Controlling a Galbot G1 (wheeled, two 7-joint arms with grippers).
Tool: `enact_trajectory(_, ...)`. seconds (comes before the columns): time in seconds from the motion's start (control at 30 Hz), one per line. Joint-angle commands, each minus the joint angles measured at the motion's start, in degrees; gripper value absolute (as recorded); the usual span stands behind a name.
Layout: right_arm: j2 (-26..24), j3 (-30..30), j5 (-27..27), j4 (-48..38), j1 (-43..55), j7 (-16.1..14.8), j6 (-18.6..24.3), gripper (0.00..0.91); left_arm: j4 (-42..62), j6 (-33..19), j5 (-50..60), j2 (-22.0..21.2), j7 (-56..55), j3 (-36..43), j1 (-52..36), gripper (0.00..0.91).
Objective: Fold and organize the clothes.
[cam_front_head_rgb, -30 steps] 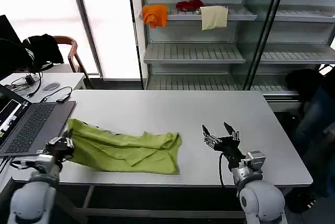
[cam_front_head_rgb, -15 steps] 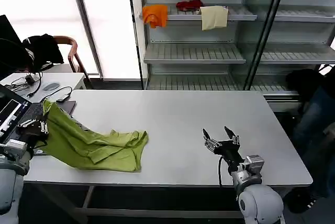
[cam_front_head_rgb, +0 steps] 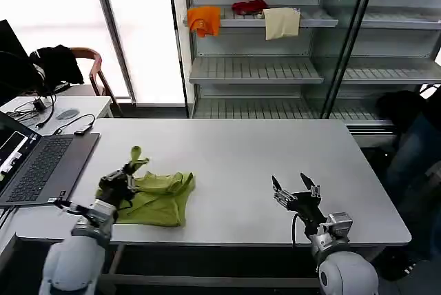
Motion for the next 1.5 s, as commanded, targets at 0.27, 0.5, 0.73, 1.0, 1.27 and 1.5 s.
enact_trajectory(0.27, -0.2, 0.2, 0.0, -1.5, -0.4, 0.0, 0.7, 0.907, 7.0, 3.6, 5.3, -9.1, -5.4, 14.2, -1.1, 0.020)
enact_trajectory(0.5, -0.8, 0.2, 0.2, -2.1, -0.2, -0.1, 1.0, 0.907, 11.7, 4.2, 5.1, -11.0, -8.6, 14.4, -1.9, 0.907)
enact_trajectory(0.73, -0.9, 0.1, 0.3, -2.7, -0.2, -0.1, 1.4, 0.907, 14.6, 4.0, 5.0, -13.5, -10.4, 15.8, -1.9, 0.907)
enact_trajectory(1.0, -0.7, 0.0, 0.5, -2.8, -0.1, 0.0, 1.8, 0.907, 12.8, 3.5, 2.0, -14.7, -10.9, 17.3, -1.0, 0.907)
enact_trajectory(1.27, -0.3, -0.4, 0.4, -2.8, 0.3, 0.2, 1.5, 0.907, 1.9, 3.9, -14.3, -8.7, -10.4, 8.9, -0.4, 0.907)
enact_trajectory(1.5, 0.4, -1.7, -0.3, -3.2, 0.8, 0.4, 1.3, 0.907, 5.1, 4.2, -31.8, 2.5, -9.3, -10.9, -1.7, 0.907)
